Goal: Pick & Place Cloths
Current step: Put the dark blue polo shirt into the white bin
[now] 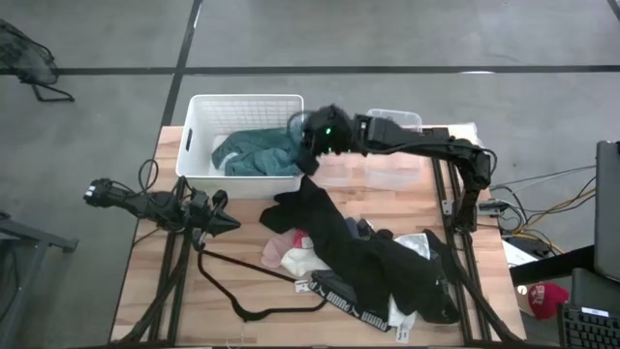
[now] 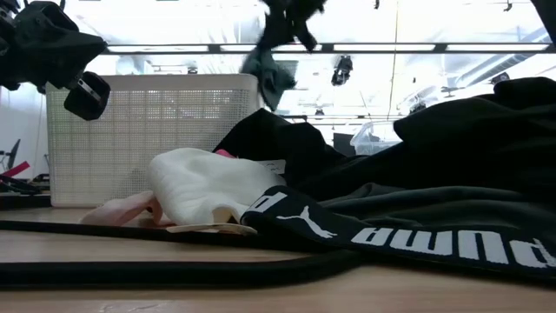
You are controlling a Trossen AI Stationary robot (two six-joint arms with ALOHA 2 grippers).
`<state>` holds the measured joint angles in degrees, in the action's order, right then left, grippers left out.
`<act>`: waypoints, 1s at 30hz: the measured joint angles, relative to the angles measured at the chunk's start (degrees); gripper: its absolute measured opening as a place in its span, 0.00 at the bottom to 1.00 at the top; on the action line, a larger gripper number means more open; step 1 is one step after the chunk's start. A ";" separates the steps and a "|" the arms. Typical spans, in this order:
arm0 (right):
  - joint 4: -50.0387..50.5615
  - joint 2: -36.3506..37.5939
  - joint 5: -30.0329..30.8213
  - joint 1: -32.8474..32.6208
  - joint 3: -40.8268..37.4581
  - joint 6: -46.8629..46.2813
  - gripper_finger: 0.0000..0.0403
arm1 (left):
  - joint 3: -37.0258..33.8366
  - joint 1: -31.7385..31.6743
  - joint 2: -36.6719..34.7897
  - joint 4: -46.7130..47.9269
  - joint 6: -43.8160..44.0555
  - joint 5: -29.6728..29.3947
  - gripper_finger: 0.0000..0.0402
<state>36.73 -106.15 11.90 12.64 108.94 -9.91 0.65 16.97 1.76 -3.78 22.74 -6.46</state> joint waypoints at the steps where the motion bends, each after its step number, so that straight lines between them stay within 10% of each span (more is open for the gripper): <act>1: -0.50 -0.19 -0.02 0.00 1.97 0.34 0.02 | 0.01 0.00 0.00 -0.01 -0.02 0.00 0.06; 21: -16.69 -6.67 -13.89 0.01 4.74 -9.54 0.03 | -0.01 0.00 0.00 -0.01 -0.01 -0.01 0.06; 30: -7.22 -13.84 -19.24 -0.15 12.23 -13.76 0.26 | 0.00 0.00 0.00 0.05 -0.02 0.00 0.06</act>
<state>29.51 -119.98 -7.34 12.49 121.17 -23.67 0.66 16.97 1.76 -3.73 22.73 -6.46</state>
